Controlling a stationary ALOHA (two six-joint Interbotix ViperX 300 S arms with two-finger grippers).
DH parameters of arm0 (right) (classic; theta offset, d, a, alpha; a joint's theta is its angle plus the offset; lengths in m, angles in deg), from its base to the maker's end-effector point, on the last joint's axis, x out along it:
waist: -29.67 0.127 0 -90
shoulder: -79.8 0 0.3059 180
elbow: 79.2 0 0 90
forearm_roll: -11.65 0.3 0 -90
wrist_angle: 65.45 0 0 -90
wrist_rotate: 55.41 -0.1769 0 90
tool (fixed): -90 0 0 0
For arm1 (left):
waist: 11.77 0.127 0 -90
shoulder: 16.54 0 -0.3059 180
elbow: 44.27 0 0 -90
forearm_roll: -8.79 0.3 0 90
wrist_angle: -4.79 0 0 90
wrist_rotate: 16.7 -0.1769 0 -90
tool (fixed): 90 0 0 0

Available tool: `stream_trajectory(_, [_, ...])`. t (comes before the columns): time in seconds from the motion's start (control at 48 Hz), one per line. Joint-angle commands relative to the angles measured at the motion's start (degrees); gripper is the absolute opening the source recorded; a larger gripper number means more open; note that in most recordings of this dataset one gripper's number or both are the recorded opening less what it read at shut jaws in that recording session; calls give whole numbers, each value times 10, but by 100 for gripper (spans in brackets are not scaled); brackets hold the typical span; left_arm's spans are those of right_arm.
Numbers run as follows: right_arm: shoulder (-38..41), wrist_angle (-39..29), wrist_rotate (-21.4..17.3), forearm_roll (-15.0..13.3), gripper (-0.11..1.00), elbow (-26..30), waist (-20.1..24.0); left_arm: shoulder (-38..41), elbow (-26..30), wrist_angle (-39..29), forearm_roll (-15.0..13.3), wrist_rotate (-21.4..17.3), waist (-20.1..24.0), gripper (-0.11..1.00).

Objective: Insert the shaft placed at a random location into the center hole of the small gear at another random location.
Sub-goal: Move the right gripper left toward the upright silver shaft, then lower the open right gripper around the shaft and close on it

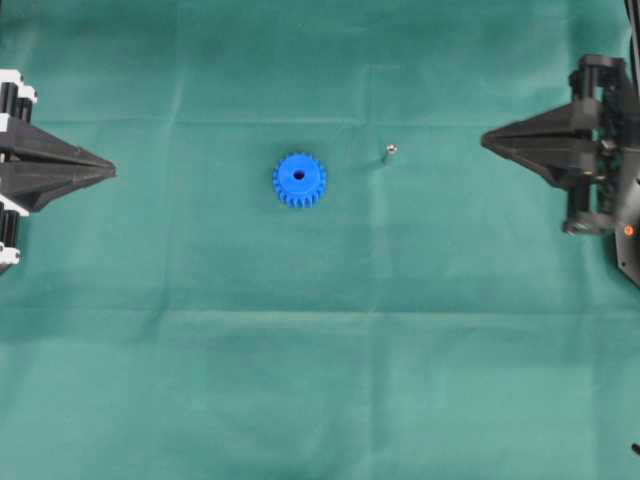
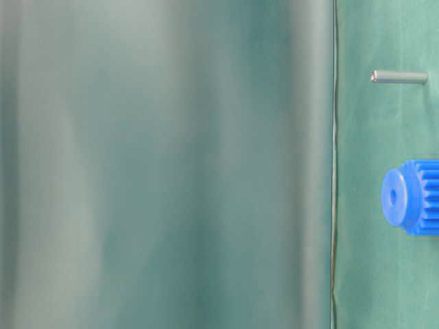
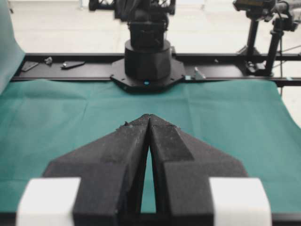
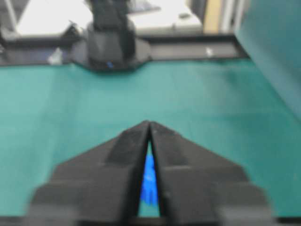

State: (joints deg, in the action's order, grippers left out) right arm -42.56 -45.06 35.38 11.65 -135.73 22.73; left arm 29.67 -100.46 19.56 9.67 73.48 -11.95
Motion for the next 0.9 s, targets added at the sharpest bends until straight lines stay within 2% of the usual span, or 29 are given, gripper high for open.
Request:
stream_trajectory(0.0, [35, 24, 7, -1, 33, 7, -12, 4, 15, 3, 1, 1, 0, 0])
stream_trajectory(0.125, [107, 64, 12, -2, 72, 8, -32, 4, 14, 2, 1, 0, 0, 0])
stream_trajectory(0.188, [142, 91, 18, -2, 88, 9, -39, 4, 14, 3, 1, -1, 0, 0])
stream_trajectory(0.313, [224, 146, 23, 0, 83, 13, -54, 4, 13, 2, 2, -1, 0, 0])
stream_trajectory(0.459, [314, 192, 24, 3, 84, 28, -65, 4, 13, -2, 2, -2, 0, 0])
stream_trajectory(0.876, [464, 242, 24, 30, 84, 61, -66, 4, 13, -6, 2, -2, 2, 0])
